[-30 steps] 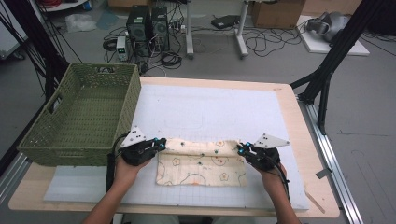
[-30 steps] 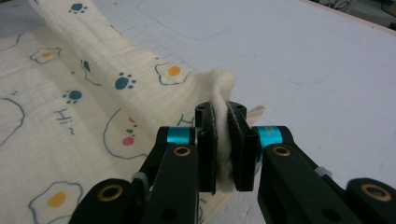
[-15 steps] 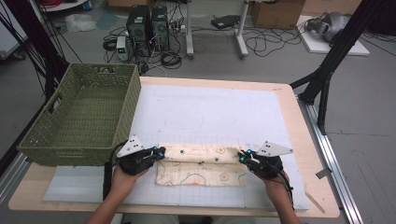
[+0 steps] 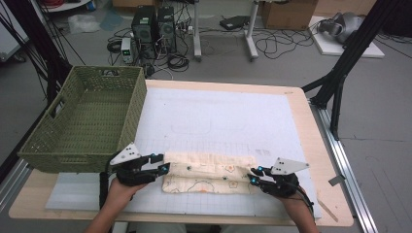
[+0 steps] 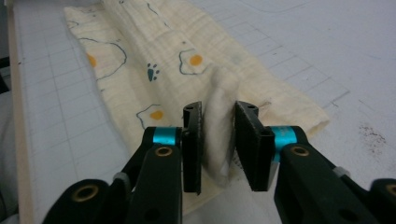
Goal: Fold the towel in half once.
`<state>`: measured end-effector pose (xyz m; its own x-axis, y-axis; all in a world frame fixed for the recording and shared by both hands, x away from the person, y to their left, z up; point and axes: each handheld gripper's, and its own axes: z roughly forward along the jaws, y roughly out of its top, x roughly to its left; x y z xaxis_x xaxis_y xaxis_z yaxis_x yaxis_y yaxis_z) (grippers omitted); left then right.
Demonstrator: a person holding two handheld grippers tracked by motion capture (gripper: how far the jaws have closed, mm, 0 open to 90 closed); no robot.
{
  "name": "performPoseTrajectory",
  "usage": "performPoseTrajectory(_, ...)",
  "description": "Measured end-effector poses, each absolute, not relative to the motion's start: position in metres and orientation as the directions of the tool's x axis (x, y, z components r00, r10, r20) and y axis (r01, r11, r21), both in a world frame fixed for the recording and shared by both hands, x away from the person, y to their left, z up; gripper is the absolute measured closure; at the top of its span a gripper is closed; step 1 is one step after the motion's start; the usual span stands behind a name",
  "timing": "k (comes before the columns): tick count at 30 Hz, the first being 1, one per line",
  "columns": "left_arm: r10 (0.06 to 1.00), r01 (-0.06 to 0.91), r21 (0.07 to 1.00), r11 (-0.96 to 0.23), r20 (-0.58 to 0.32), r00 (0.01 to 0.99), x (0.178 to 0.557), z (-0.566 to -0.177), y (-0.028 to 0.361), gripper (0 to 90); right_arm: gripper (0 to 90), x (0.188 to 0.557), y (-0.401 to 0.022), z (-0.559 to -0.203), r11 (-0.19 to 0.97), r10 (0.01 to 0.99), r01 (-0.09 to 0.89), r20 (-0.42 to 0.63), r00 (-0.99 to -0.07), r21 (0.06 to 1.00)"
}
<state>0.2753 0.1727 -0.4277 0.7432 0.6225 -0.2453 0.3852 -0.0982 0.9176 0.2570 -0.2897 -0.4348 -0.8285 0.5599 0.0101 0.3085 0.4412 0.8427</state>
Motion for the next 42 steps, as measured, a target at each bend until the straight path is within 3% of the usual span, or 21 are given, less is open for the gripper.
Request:
performPoseTrajectory(2,0.63,0.382,0.922,-0.063,-0.26,0.732,0.279,-0.423,0.179,43.3,63.6,0.255,-0.295,-0.433,0.432,0.553,0.296,0.009,-0.833,0.852)
performPoseTrajectory(6,0.657,0.393,0.919,-0.045,-0.269,0.704,0.285,-0.422,0.184,43.3,49.0,0.252,-0.309,-0.428,0.371,0.565,0.301,0.044,-0.824,0.878)
performPoseTrajectory(13,0.696,0.462,0.878,-0.125,-0.255,0.672,0.297,-0.434,0.17,46.7,46.8,0.257,-0.32,-0.426,0.27,0.665,0.356,0.094,-0.741,0.894)
performPoseTrajectory(18,0.705,0.531,0.827,-0.187,-0.264,0.659,0.305,-0.443,0.158,54.8,54.3,0.27,-0.303,-0.438,0.329,0.7,0.454,0.109,-0.706,0.828)
performPoseTrajectory(20,0.706,0.536,0.818,-0.207,-0.254,0.661,0.304,-0.445,0.155,59.6,67.7,0.274,-0.294,-0.445,0.361,0.689,0.478,0.116,-0.715,0.801)
performPoseTrajectory(22,0.71,0.537,0.812,-0.228,-0.239,0.662,0.303,-0.447,0.154,70.4,84.0,0.276,-0.288,-0.446,0.395,0.659,0.462,0.105,-0.744,0.794)
performPoseTrajectory(24,0.717,0.532,0.812,-0.241,-0.221,0.661,0.302,-0.447,0.153,84.5,86.3,0.277,-0.284,-0.442,0.403,0.67,0.438,0.066,-0.739,0.804)
performPoseTrajectory(30,0.747,0.522,0.825,-0.216,-0.204,0.632,0.304,-0.445,0.156,86.7,86.5,0.283,-0.284,-0.438,0.38,0.735,0.445,0.028,-0.678,0.811)
performPoseTrajectory(34,0.744,0.549,0.803,-0.23,-0.219,0.631,0.305,-0.447,0.157,85.4,85.3,0.283,-0.279,-0.443,0.435,0.729,0.484,0.018,-0.684,0.76)
performPoseTrajectory(39,0.764,0.558,0.813,-0.168,-0.251,0.595,0.31,-0.444,0.162,54.9,64.0,0.282,-0.285,-0.437,0.394,0.766,0.481,0.009,-0.643,0.783)
performPoseTrajectory(42,0.758,0.54,0.825,-0.167,-0.242,0.606,0.316,-0.439,0.16,46.0,49.0,0.286,-0.288,-0.43,0.357,0.785,0.457,0.004,-0.619,0.815)
